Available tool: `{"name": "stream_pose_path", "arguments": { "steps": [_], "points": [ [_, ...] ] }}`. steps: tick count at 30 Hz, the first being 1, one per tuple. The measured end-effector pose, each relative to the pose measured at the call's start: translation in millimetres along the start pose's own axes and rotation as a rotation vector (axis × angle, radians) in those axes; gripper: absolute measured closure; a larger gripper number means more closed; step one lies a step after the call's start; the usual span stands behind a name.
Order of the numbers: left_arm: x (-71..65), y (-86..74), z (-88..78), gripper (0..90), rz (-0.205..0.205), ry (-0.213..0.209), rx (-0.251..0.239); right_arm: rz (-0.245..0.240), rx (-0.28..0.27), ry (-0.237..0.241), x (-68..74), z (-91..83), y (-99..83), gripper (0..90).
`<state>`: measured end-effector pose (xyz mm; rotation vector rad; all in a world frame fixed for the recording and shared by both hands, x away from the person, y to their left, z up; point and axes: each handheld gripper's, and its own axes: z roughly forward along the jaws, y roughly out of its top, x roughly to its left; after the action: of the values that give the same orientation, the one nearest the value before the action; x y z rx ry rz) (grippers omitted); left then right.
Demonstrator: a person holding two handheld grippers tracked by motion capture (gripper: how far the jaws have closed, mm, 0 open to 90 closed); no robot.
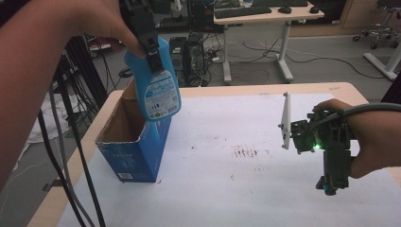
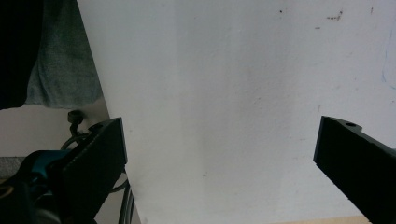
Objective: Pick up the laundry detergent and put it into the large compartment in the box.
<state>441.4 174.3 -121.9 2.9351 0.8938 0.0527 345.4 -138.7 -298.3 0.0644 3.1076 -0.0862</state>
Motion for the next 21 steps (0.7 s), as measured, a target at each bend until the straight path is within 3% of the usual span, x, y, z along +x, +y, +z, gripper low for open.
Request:
{"name": "stream_pose_path", "arguments": {
  "steps": [7,21],
  "points": [
    [14.0,-22.5,-9.3,38.6,-0.126,0.007,-0.009,-0.016,0.004,-0.002,-0.2,0.9,4.3,1.6],
    [31.7,-49.4,-10.1,38.6,-0.182,0.020,0.024,-0.010,0.006,-0.001,-3.0,1.5,8.3,1.6]
  ]
}}
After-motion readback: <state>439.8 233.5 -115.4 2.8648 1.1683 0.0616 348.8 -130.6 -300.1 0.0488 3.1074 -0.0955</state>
